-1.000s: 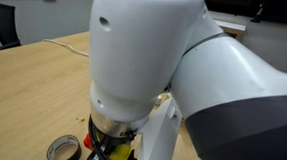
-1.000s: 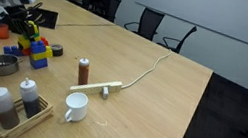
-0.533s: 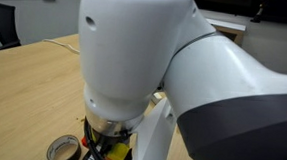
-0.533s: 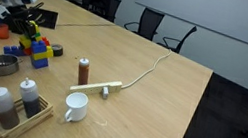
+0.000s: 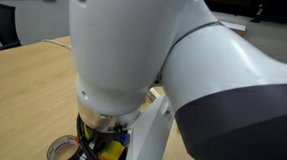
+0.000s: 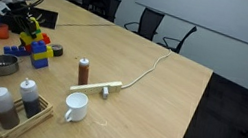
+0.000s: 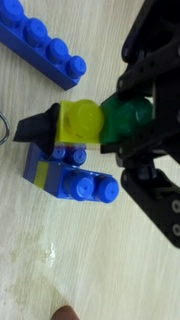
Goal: Stack the two stacks of building blocks together
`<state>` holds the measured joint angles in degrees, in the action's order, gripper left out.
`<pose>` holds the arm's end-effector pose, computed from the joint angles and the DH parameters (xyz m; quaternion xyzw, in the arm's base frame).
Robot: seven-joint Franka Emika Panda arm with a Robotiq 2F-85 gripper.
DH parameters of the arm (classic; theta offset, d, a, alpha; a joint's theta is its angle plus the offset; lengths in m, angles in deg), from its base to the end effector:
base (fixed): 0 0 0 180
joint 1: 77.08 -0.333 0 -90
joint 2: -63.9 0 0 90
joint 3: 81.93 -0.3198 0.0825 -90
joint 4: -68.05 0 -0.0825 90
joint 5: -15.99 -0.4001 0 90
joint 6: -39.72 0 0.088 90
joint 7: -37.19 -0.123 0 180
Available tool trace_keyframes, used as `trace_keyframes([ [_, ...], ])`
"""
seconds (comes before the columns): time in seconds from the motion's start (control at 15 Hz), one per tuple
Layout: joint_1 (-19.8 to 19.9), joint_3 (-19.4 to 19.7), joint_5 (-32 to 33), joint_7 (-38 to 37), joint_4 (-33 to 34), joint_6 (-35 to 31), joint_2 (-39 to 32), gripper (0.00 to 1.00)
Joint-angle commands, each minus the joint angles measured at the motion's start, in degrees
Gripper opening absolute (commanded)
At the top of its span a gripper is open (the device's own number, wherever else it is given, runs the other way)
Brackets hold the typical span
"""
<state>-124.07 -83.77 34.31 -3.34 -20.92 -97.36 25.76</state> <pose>0.4942 0.5506 0.2529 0.9750 0.1735 0.1380 0.0164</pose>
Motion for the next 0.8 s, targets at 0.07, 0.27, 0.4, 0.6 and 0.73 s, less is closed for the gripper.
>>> trace_keyframes([
  [0.07, -0.4, 1.3, 0.5, -0.9, -0.1, 0.3, 0.5, 0.11],
  [0.27, -0.2, 1.6, 0.3, -1.1, -0.1, 0.0, 0.3, 0.11],
  [0.4, -0.1, 1.5, 0.0, -1.2, -0.1, -0.2, 0.1, 0.11],
  [0.6, 0.0, 1.4, -0.3, -1.4, -0.4, -0.4, -0.2, 0.11],
  [0.73, 0.1, 1.3, -0.5, -1.4, -0.5, -0.3, -0.4, 0.11],
])
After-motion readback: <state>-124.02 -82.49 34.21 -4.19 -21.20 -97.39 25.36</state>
